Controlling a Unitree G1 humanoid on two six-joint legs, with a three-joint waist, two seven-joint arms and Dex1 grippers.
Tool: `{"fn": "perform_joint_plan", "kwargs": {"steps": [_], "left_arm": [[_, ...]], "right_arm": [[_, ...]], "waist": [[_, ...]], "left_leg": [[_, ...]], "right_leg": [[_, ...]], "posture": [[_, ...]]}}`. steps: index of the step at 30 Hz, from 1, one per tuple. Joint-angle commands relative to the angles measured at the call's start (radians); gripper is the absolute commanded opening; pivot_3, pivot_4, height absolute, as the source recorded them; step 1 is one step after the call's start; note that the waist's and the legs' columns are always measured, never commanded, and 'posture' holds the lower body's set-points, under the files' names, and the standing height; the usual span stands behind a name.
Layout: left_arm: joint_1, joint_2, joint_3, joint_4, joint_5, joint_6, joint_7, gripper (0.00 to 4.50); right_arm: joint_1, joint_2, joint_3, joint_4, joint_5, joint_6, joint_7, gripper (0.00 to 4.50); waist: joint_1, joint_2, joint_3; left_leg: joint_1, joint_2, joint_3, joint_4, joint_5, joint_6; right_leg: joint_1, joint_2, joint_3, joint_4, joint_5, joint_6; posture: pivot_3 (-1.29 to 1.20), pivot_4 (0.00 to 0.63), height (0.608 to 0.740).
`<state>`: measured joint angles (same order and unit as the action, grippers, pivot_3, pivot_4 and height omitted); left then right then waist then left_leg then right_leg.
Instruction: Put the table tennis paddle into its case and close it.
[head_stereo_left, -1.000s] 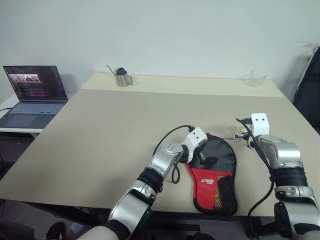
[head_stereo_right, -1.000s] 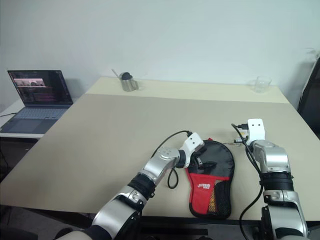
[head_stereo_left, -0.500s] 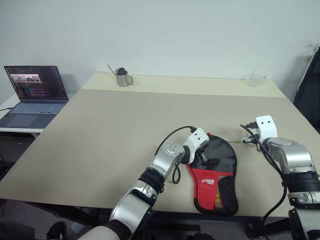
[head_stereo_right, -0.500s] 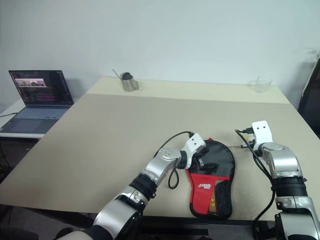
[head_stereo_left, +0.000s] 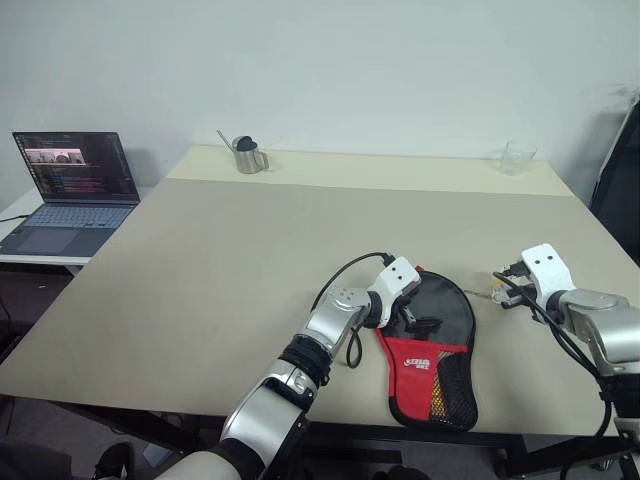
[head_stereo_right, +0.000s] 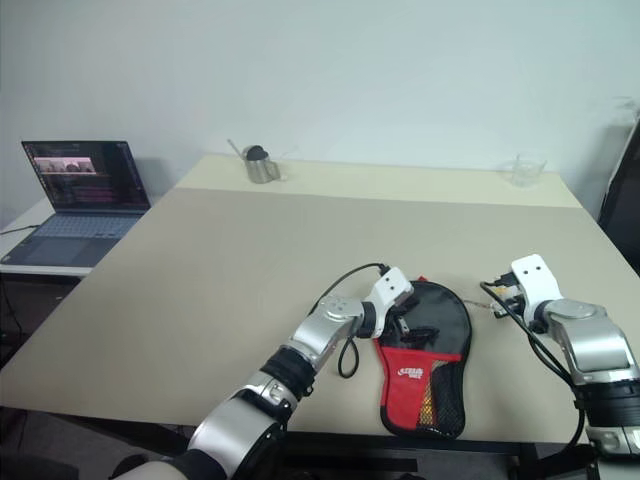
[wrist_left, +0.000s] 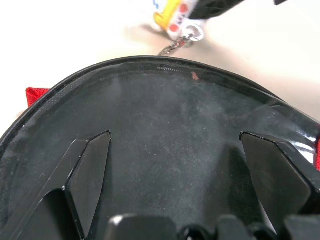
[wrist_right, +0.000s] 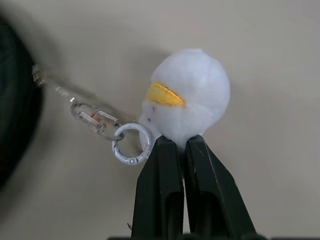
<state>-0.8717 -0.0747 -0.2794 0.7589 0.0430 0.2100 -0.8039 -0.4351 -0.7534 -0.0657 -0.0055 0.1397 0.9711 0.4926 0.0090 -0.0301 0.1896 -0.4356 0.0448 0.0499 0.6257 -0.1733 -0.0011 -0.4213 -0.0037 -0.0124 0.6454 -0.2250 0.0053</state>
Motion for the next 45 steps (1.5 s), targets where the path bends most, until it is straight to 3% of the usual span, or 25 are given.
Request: {"fn": "perform_joint_plan", "kwargs": {"steps": [1,24,45], "left_arm": [[0.008,-0.017,-0.025,0.038,0.010,0.012,-0.016,4.50],[-0.012,-0.028,-0.023,0.085,0.015,-0.020,-0.018,4.50],[-0.013,-0.042,-0.027,0.095,0.029,-0.029,-0.031,4.50]], "right_arm": [[0.035,-0.039,-0.005,-0.064,0.013,0.020,0.038,0.04],[0.287,-0.204,0.011,-0.323,0.074,-0.062,0.287,0.04],[0.493,-0.287,-0.052,-0.433,0.116,-0.130,0.378,0.04]], "waist": [[0.000,0.000,0.000],[0.009,0.002,-0.001],[0.014,0.002,-0.003]], "left_leg": [[0.000,0.000,0.000,0.000,0.000,0.000],[0.000,-0.003,-0.003,0.001,0.000,0.000],[0.000,-0.006,-0.011,0.002,-0.001,-0.001]], "right_leg": [[0.000,0.000,0.000,0.000,0.000,0.000],[0.001,0.000,-0.002,-0.001,-0.001,-0.001],[0.003,0.000,-0.004,-0.001,-0.003,-0.004]], "posture": [[0.00,0.150,0.740],[0.00,0.150,0.740],[0.00,0.150,0.740]]}}
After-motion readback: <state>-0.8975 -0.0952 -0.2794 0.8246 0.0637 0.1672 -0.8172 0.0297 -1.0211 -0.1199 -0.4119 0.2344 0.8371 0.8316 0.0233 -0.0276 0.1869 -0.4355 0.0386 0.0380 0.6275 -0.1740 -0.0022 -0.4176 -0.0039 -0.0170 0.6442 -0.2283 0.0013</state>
